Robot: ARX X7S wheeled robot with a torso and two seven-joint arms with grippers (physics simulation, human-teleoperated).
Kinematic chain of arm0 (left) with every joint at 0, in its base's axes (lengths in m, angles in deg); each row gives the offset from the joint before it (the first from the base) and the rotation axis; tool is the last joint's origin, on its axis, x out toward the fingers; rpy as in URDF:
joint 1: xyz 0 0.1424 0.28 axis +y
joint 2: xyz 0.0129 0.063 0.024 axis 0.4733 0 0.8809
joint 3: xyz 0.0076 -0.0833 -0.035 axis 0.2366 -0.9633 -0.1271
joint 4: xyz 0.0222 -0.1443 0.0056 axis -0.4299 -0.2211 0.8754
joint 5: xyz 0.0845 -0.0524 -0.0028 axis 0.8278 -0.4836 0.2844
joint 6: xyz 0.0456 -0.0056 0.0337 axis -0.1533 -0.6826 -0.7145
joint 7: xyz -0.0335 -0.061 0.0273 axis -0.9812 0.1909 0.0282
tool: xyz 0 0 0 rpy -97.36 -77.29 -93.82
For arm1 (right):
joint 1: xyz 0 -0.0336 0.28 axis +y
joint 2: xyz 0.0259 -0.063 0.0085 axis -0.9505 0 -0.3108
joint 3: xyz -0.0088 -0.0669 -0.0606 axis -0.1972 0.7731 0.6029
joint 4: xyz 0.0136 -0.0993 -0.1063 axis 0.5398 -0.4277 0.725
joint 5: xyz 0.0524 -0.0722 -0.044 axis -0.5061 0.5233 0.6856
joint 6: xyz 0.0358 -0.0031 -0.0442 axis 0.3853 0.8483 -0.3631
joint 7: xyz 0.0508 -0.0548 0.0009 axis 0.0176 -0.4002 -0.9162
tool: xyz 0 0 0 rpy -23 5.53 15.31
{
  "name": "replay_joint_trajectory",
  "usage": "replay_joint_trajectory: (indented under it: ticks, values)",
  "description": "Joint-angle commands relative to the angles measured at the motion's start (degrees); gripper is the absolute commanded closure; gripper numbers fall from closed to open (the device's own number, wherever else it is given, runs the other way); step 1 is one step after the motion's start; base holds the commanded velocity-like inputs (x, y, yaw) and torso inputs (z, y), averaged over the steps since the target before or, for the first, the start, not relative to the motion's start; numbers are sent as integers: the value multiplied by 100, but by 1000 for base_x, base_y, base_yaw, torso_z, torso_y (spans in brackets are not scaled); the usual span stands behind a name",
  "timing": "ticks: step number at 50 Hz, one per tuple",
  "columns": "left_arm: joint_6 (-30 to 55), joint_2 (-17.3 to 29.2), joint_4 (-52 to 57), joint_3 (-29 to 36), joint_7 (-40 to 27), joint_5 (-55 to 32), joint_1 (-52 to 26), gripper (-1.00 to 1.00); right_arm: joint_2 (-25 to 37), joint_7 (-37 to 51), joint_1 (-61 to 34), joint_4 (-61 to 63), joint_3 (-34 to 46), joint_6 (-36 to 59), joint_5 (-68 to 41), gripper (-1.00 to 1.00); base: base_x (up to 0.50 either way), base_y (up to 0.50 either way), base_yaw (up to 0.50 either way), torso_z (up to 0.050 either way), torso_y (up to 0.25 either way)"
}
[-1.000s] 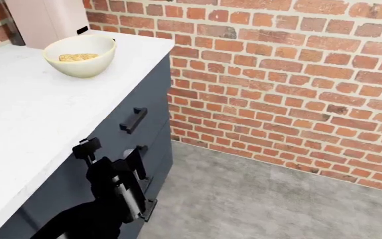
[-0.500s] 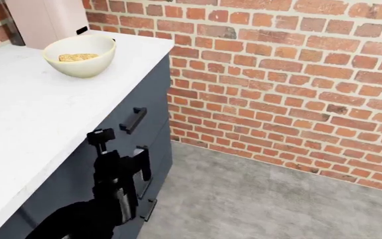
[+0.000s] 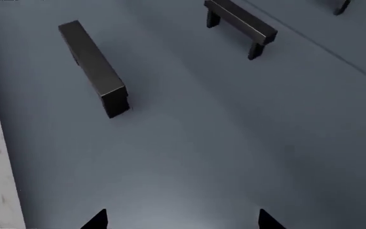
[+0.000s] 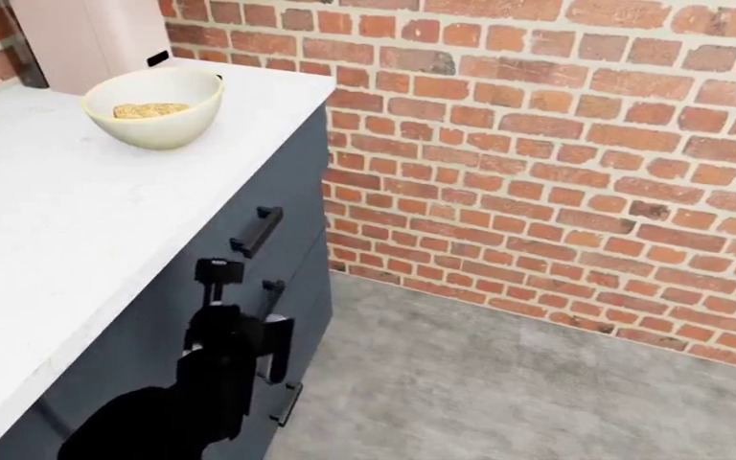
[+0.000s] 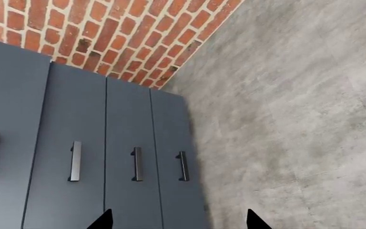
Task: Place the bar in the bowl and close the drawer.
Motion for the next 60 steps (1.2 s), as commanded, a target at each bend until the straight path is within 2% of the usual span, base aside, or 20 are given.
replay_joint_trajectory:
  ticks: [1, 25, 54, 60]
  values:
    - [127, 43, -5, 478, 600, -29, 4, -100, -7, -10, 15, 0, -7, -16, 2, -100, 0, 0, 0, 0, 0]
    - [427, 257, -5, 730, 780, -61, 98, -100, -45, 32, -26, -1, 11, -33, 2, -100, 0, 0, 0, 0, 0]
    - [693, 513, -5, 700, 806, -78, 120, -100, -72, 50, -15, 0, 45, -91, -10, -100, 0, 0, 0, 0, 0]
    - [972, 499, -5, 693, 842, -78, 122, -100, -68, 46, -16, 0, 43, -88, -6, -100, 0, 0, 0, 0, 0]
